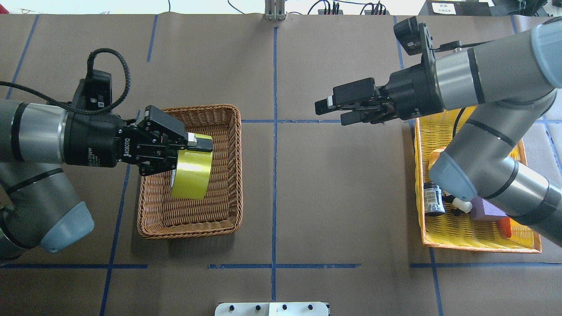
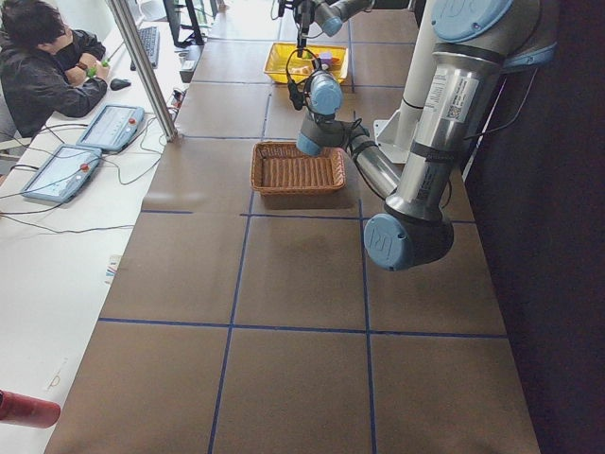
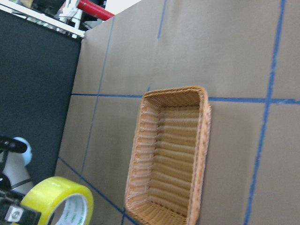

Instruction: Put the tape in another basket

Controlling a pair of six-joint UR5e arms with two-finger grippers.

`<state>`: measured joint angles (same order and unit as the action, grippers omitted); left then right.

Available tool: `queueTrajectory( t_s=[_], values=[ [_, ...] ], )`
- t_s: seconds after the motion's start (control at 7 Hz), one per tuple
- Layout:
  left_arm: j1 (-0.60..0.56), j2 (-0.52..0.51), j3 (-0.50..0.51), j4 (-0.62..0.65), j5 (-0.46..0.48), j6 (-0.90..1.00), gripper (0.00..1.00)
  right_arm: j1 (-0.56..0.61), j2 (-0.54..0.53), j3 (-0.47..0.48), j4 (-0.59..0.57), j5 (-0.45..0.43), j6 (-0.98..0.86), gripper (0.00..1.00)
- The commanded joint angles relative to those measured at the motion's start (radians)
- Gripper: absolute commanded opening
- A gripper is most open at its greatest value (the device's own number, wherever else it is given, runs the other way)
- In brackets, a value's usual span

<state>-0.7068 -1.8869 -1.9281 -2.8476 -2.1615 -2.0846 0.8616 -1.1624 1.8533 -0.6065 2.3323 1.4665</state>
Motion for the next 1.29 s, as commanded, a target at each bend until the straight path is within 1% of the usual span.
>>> queueTrajectory(
  t_s=[0.0,0.14,0.29,0.43,0.57,0.71,0.86,1.0,1.14],
  values=[
    [-0.002,-0.017,-0.006,0.318,-0.029,0.224,0.0,0.085,-0.063,0.001,-0.235,0.029,-0.171,1.0],
    [-0.002,-0.03,-0.015,0.487,-0.027,0.351,0.0,0.111,-0.109,0.001,-0.342,0.013,-0.304,1.0],
    [0.0,-0.052,-0.015,0.637,-0.018,0.476,0.0,0.134,-0.141,0.001,-0.41,-0.058,-0.419,1.0],
    [0.001,-0.09,-0.014,0.819,-0.002,0.618,0.0,0.142,-0.189,0.001,-0.464,-0.173,-0.548,1.0],
    [0.013,-0.148,0.006,0.959,0.058,0.718,0.0,0.148,-0.216,0.001,-0.543,-0.244,-0.654,1.0],
    [0.056,-0.172,0.032,1.047,0.137,0.81,0.0,0.163,-0.252,0.001,-0.603,-0.276,-0.775,1.0],
    [0.091,-0.172,0.084,1.05,0.219,0.868,0.0,0.187,-0.297,0.0,-0.622,-0.278,-0.829,1.0],
    [0.127,-0.185,0.151,1.048,0.285,0.877,0.0,0.216,-0.334,-0.002,-0.622,-0.265,-0.836,1.0],
    [0.141,-0.178,0.161,1.051,0.298,0.947,0.06,0.25,-0.348,-0.008,-0.627,-0.225,-0.847,1.0]
  ],
)
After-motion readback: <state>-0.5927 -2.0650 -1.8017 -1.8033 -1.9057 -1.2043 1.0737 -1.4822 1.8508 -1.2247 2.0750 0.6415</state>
